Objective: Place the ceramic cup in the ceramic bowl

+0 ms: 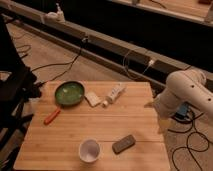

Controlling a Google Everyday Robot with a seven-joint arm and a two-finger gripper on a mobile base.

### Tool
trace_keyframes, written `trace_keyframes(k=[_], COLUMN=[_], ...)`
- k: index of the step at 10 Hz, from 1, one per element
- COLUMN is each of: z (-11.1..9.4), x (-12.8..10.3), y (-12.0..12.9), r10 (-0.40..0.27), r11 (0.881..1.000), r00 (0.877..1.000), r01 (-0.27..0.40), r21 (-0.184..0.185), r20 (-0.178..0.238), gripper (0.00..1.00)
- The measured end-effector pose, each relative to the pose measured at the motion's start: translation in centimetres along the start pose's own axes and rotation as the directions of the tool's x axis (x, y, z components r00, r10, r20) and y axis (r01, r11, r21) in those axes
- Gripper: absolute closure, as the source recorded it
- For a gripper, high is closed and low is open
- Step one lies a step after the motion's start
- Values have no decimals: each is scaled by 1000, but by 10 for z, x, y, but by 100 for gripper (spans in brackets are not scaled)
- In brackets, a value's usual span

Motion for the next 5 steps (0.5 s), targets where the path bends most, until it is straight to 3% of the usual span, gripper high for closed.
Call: trace_keyframes(k=[2,5], z=[2,9], x=[-6,-56], y=[1,-3], r10=[-15,-164], r11=[1000,986], r00=[1000,984], r01=[15,164], r21=[-3,-3], r20=[17,77], gripper=[20,20])
